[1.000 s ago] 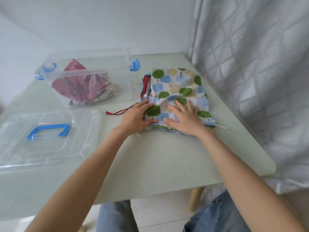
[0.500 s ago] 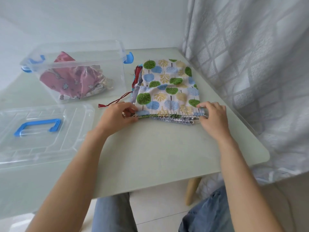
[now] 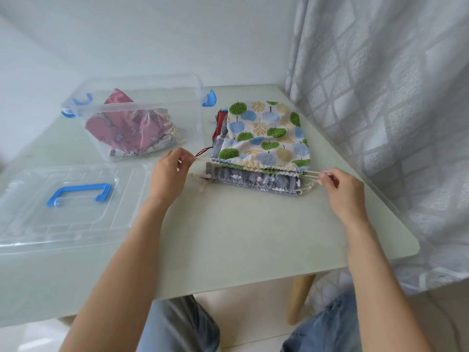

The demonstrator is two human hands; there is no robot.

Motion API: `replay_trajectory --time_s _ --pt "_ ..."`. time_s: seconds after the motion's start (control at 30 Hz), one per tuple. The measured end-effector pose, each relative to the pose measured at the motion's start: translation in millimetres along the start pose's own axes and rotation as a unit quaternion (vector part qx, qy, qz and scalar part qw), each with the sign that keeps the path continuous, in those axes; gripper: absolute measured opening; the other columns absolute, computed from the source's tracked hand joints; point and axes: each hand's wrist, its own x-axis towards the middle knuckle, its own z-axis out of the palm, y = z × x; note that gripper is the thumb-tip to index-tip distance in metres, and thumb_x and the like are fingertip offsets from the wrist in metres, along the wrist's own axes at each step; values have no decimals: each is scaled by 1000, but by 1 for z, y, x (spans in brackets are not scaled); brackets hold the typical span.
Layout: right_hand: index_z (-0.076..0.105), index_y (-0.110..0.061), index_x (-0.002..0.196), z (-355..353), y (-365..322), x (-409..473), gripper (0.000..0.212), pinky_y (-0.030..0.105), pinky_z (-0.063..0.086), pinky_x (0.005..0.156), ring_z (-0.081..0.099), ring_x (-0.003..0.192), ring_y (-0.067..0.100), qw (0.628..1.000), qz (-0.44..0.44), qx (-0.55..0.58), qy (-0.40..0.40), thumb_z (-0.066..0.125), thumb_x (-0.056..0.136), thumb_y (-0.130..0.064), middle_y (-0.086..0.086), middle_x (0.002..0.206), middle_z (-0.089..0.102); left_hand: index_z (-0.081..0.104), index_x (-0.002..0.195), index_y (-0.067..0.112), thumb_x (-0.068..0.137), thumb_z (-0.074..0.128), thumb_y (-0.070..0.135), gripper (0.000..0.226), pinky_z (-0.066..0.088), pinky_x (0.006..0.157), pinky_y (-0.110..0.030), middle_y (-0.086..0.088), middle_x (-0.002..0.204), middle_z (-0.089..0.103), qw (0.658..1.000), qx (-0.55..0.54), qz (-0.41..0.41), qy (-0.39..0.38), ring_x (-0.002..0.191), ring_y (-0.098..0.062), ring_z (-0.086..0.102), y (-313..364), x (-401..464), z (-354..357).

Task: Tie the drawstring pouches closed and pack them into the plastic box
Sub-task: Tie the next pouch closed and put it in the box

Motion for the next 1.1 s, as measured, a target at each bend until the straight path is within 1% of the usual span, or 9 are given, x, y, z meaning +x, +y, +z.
replay_trajectory --time_s 0.1,0.27,0.43,0.63,0.73,0.8,0.87,0.97,1.1 --pt "57 1 77 0 -15 7 32 30 24 60 42 68 23 999 -14 33 -15 50 95 -24 2 65 47 58 81 19 93 53 19 14 47 76 -34 -6 93 63 990 -115 -74 23 78 -18 57 3 2 -3" --pt "64 -11 84 4 -76 31 17 8 38 79 54 86 -8 955 -48 283 -73 54 94 -20 -8 93 56 55 87 12 96 48 17 14 43 101 -30 4 112 66 876 -467 -119 -24 108 -9 61 36 0 1" --pt "68 -11 74 28 -107 49 23 15 45 76 60 78 4 941 -69 316 -97 59 91 -24 -5 79 69 50 84 7 99 36 11 21 44 102 -35 -6 82 67 760 -642 -104 -12 82 -12 65 54 10 14" --pt "50 -17 57 35 -83 63 40 31 51 81 53 57 13 745 99 652 -98 47 95 -25 -5 51 50 47 75 12 100 37 10 27 51 74 -25 5 62 55 749 -628 -186 96 68 -8 66 32 26 16" --pt "42 -17 62 34 -61 67 38 33 56 77 43 48 9 675 190 710 -61 45 98 -27 -6 48 40 46 75 13 100 38 11 27 54 79 -30 5 60 51 710 -661 -196 142 55 -6 58 19 29 7" --pt "37 -18 62 36 -56 67 39 25 52 60 35 44 7 668 210 711 -58 43 99 -27 -7 47 35 45 76 13 100 37 8 25 54 69 -26 6 55 45 691 -685 -186 136 46 -5 43 18 28 5" --pt "36 -17 64 37 -58 66 36 21 37 46 30 44 7 763 173 617 -85 45 98 -26 -8 48 33 45 76 14 98 40 5 23 45 53 -21 6 56 42 761 -611 -184 116 45 -6 35 20 25 6" --pt "45 -18 71 43 -62 58 28 24 33 53 38 53 10 945 3 294 -143 50 96 -30 -4 61 45 48 76 18 93 47 5 21 34 51 -20 5 62 43 930 -354 -93 46 50 -6 37 22 17 10" --pt "53 -23 86 42 -65 46 10 18 43 68 56 77 1 969 -144 78 -185 59 90 -28 -10 85 60 59 82 15 87 60 16 6 40 60 -17 2 69 57 993 -78 77 -51 60 -8 50 24 5 15"
